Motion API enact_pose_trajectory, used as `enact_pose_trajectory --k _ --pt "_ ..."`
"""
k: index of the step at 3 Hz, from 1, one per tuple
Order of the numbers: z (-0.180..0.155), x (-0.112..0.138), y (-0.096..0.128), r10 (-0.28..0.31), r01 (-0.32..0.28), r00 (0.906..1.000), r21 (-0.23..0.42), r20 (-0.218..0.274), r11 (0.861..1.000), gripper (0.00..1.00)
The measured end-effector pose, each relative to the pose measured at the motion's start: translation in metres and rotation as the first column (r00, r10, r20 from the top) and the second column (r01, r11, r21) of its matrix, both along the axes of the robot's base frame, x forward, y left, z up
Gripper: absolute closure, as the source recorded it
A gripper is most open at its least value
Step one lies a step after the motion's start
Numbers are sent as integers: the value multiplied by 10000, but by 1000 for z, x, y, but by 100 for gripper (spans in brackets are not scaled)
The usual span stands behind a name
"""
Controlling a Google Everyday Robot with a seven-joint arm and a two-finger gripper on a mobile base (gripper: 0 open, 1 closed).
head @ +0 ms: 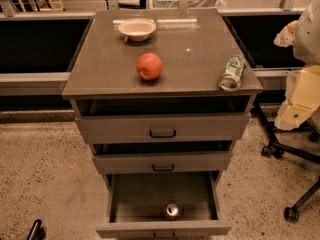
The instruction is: Pick orange can from bottom drawer and place on counter
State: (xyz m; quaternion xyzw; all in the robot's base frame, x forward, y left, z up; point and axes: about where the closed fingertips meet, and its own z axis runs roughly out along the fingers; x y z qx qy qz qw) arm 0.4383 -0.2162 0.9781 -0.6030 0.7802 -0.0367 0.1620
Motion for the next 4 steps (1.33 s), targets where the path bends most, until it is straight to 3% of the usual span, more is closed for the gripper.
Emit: enact_pose_trajectory --k 1,2,3,4 --pt "0 0 0 0 0 10000 0 0 10000 0" --pt "-28 3 2 55 -58 10000 1496 24 9887 0" --pt "-121 -2 24 893 -731 9956 3537 -297 9325 0" --pt "-188 -12 45 1084 -830 9940 5470 -142 8330 0"
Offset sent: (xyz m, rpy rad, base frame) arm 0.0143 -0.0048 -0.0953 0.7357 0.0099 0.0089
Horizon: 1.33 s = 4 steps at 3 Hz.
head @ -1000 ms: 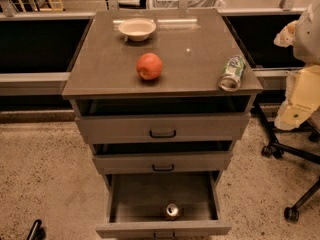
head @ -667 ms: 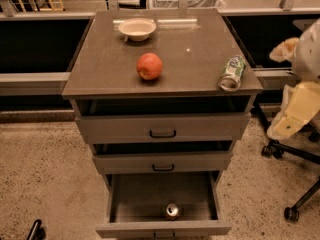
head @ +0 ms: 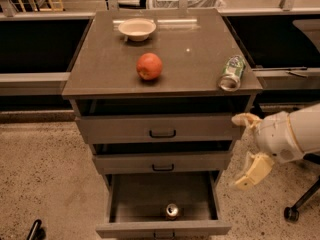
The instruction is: Pick orange can from bottom drawer and place on counter
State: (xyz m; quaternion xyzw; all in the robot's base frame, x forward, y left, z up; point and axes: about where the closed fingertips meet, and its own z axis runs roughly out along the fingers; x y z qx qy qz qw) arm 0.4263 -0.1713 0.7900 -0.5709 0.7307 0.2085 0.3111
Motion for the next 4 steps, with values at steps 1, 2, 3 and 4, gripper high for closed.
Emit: enact_pose_trajectory --k 1,2,3,4 --pt "0 -1 1 -28 21 9999 372 167 9993 0" --pt "-49 14 10 -256 206 9990 1329 355 9909 0" --pt "-136 11 36 149 -245 9973 1354 716 9905 0" --pt "-204 18 46 253 -356 9946 1013 1009 9942 0"
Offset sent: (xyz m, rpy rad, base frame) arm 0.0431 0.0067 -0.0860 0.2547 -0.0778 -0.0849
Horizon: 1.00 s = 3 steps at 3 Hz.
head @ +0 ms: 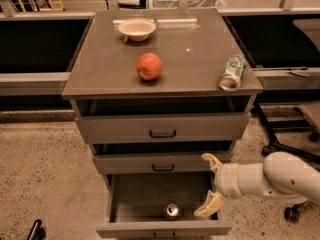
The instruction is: Pick orange can from bottom drawer and place on counter
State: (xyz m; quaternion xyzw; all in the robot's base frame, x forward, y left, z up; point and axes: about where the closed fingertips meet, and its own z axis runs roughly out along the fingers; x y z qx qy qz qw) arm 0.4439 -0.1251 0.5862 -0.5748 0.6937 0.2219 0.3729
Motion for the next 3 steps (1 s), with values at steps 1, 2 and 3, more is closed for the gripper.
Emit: enact_pose_trajectory --k 1,2,3 --pt "16 28 -13 -7 22 9945 -141 1044 9999 0" --pt "25 38 -17 -33 50 9918 -123 1274 9999 0" --pt "-9 27 1 785 -821 9936 419 806 9957 0"
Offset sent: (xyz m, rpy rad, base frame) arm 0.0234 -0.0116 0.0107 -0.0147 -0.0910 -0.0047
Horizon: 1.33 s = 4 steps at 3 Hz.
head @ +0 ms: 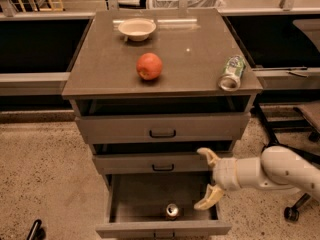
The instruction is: Pick orange can from bottom drawer and place on counter
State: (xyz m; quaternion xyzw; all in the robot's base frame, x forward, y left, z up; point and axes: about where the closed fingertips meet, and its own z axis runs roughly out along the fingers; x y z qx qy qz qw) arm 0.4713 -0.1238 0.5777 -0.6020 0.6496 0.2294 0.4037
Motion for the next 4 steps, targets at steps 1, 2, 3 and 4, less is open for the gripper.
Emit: enact_pose_trajectory --k 1,2,3,4 --pt "-71 -42 35 1913 -1847 9802 1131 -503 9763 0" --pt "-126 -79 57 3432 -3142 9349 2390 -901 9188 0" --pt "-135 -92 65 3631 -3216 9252 2804 -1101 9044 0" --pt "-141 -83 58 3249 -2777 9388 3071 -1142 9103 0"
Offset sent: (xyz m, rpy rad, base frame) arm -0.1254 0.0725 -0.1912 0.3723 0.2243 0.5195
